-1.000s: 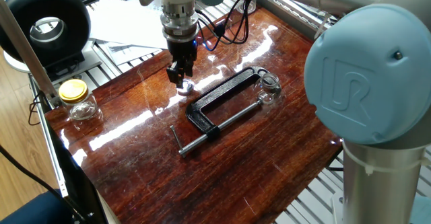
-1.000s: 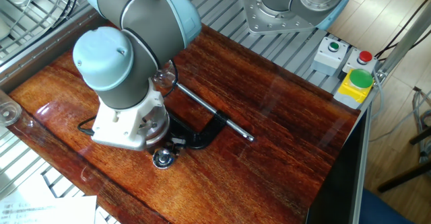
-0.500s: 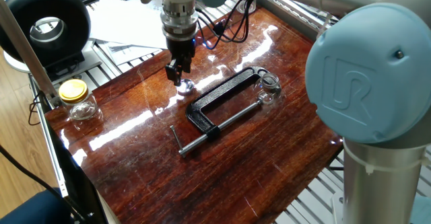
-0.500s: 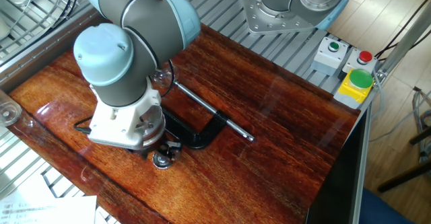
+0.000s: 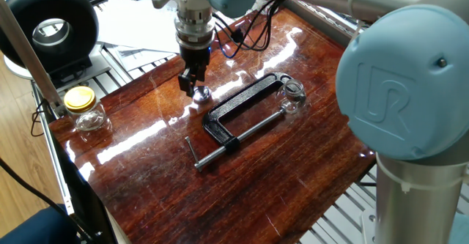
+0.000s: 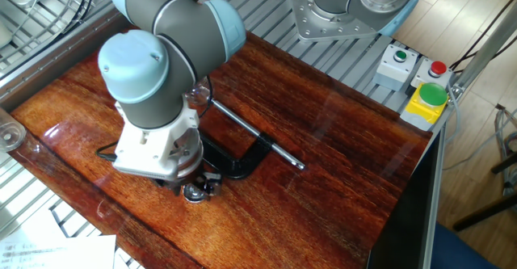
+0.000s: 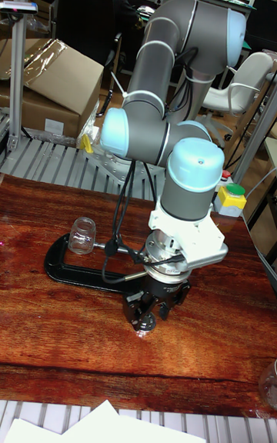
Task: Screw the lid onto the jar
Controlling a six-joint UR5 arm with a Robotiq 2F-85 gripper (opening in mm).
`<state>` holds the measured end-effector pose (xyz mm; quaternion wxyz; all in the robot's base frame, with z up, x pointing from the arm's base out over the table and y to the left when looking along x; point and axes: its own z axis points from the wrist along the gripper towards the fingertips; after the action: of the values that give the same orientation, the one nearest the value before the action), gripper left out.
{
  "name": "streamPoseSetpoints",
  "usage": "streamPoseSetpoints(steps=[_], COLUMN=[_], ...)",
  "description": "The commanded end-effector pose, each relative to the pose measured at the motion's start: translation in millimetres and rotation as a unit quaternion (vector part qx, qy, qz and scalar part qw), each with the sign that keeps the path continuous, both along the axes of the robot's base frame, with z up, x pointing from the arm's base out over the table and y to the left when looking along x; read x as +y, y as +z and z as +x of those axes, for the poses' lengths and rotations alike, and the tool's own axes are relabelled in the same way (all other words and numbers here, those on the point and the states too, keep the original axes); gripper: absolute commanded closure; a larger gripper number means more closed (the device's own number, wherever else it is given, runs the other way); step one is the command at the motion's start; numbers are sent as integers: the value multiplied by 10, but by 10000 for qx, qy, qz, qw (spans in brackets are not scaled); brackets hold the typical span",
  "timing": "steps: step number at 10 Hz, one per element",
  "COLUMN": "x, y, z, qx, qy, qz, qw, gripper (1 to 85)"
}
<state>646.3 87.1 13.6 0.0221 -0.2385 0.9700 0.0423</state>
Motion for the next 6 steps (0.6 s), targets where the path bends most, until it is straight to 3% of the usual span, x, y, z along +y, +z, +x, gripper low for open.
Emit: streamPoseSetpoints(steps=[1, 6], x=[35, -35], y=[-59, -116], z=[-28, -49], qx=[-53, -94], qy=[46, 150], qz=[109, 120], qw=[9999, 9998], gripper=[263, 263])
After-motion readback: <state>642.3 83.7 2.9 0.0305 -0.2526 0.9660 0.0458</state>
